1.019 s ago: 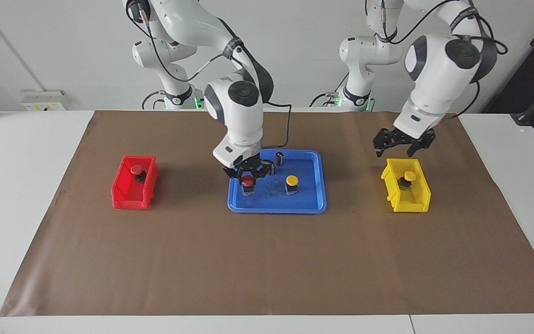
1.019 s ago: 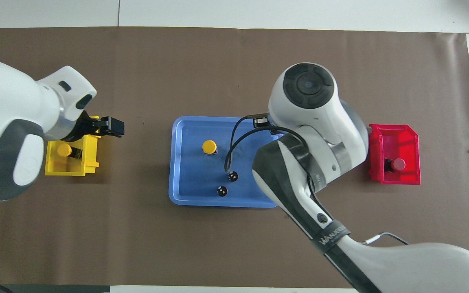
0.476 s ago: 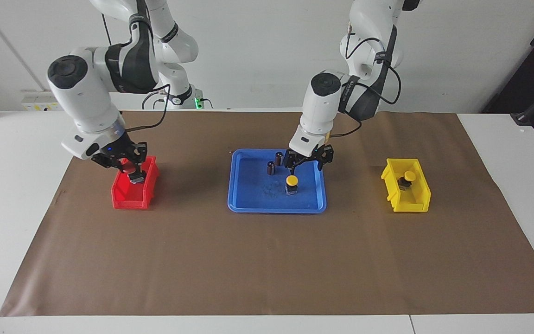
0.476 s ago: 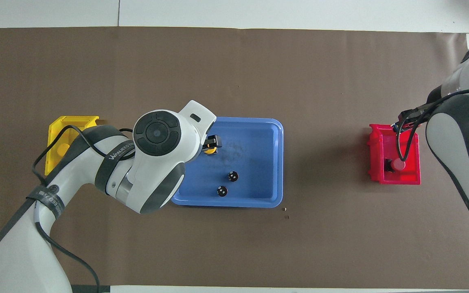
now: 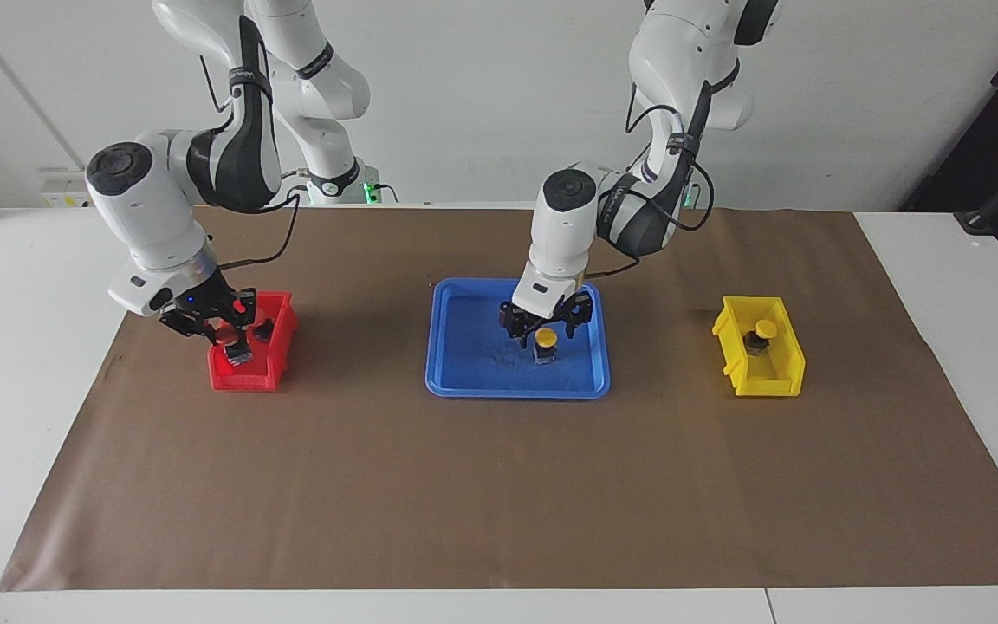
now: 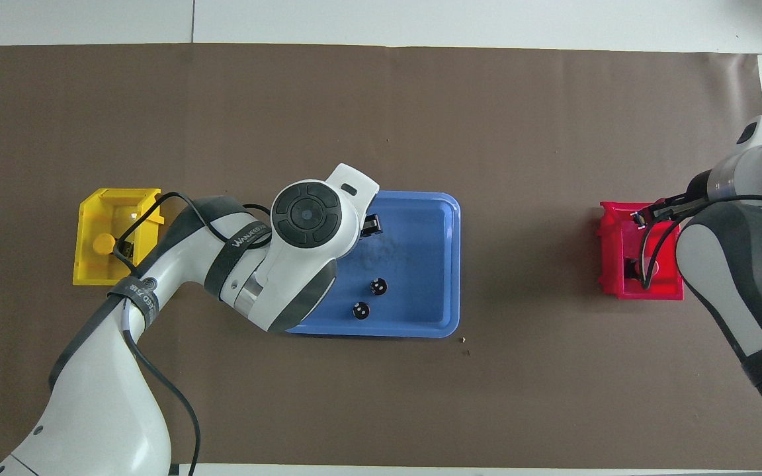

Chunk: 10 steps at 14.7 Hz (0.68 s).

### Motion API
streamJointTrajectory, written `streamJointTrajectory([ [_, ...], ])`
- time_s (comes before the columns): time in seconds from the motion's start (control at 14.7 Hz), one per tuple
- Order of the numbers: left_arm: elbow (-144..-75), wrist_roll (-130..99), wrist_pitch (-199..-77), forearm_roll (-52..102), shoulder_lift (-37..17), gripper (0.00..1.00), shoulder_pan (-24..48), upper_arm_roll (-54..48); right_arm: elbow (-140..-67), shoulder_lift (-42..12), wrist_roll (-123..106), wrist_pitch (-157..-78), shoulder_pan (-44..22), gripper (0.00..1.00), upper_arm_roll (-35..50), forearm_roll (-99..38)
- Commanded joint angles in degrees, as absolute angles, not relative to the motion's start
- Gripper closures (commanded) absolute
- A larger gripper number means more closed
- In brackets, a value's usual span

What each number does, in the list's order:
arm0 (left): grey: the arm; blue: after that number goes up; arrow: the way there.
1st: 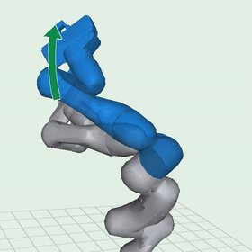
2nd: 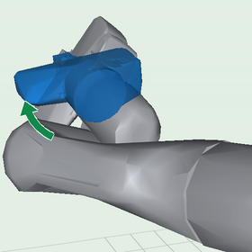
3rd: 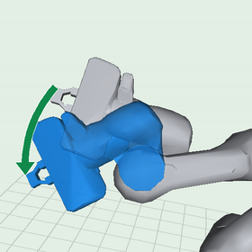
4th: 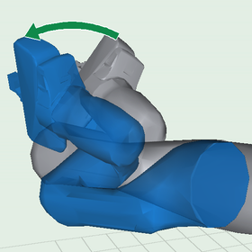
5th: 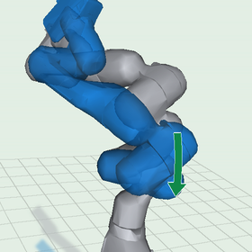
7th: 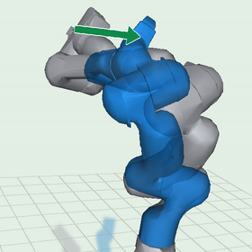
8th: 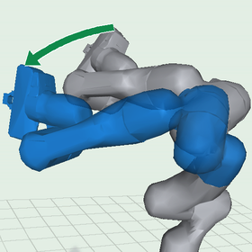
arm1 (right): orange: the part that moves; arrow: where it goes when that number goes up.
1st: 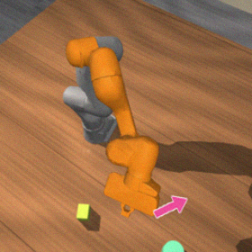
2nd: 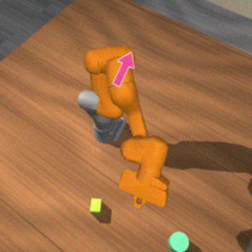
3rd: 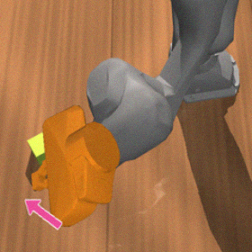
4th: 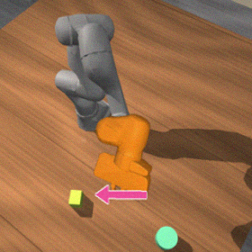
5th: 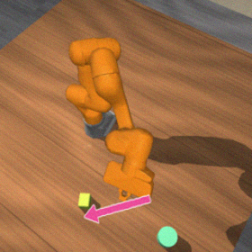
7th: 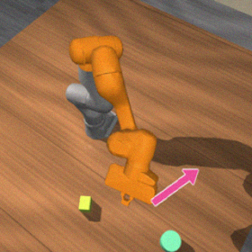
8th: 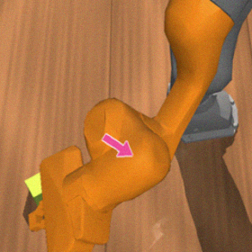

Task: Sort red and yellow buttons by color
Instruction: 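Grasp the last yellow button with the left gripper and lift it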

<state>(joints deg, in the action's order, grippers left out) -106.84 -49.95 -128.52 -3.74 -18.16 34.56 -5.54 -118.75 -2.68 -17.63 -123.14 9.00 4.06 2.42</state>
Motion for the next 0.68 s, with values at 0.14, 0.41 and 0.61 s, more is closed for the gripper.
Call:
streamJointTrajectory([
  [0.14, -106.2, -51.9, -128.7, -5.4, -18.6, 0.88, 35.4, -4.7, -126.1, -0.1, -18.2, -129.6, 10.9, 0.79, 4.6, 1.1],
  [0.41, -102.3, -52.7, -124.0, -4.9, -18.6, 0.97, 34.9, -4.5, -129.2, 0.5, -18.2, -132.5, 11.2, 0.79, 4.5, -0.1],
  [0.61, -95.6, -51.5, -113.9, -4.9, -17.6, 0.98, 32.4, -4.3, -130.5, 0.1, -17.9, -135.1, 11.0, 0.79, 4.5, -0.5],
])
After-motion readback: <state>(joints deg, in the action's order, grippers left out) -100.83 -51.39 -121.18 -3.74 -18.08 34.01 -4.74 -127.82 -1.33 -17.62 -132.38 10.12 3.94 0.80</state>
